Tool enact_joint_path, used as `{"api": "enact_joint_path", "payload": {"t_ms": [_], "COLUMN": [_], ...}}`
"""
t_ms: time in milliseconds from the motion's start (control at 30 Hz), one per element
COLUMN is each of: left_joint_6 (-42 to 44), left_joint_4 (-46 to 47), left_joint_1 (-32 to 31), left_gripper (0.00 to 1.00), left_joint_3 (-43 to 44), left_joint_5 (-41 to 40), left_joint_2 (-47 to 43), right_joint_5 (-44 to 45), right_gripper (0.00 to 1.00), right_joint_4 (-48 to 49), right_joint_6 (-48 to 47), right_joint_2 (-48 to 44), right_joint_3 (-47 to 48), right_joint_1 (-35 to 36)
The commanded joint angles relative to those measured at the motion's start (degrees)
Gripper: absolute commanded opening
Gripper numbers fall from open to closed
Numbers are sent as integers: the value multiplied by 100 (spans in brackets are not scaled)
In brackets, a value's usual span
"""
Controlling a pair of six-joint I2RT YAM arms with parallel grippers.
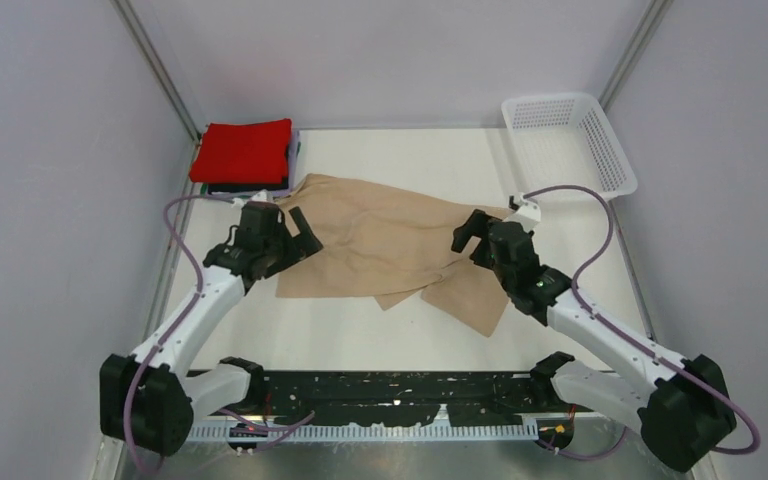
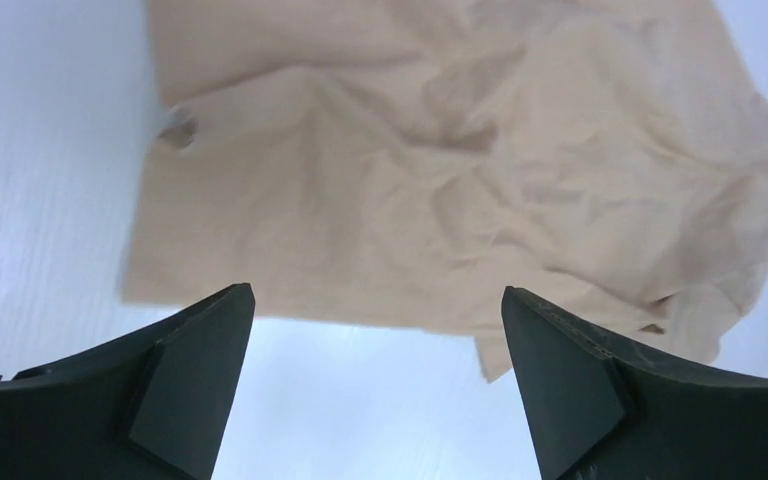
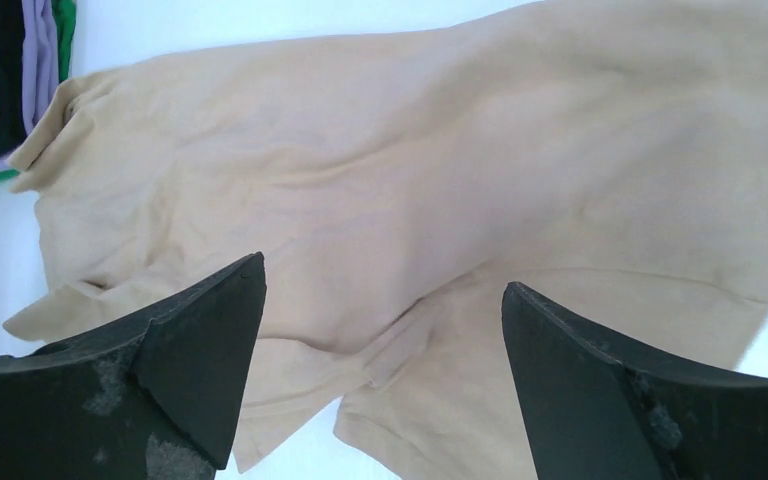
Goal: Fold and stack the t-shirts
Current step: Flatten out the tshirt
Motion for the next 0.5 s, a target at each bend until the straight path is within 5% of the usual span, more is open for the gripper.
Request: {"api": "enact_joint_path", "payload": {"t_ms": [0,167,467], "left_joint_6": [-481,-759,-850], "left_joint_4": [-991,-1239,-844], "left_joint_1": [17,59,83], "left_gripper": [99,92,68], "left_joint_3": [-989,-1562,-1272], "left_joint_5": [-942,-1411,-1517], "left_joint_2": [-1024,-1519,-406], "right_joint_5": [796,703,706], "right_gripper": [95,95,95], "right_joint_4": [-484,-664,-754], "right_joint_6": [81,14,-198], "right_joint_2": [-832,-1314,-1061], "right_joint_3": [-560,-1007,-908], "right_joint_1": [-32,-41,-39]}}
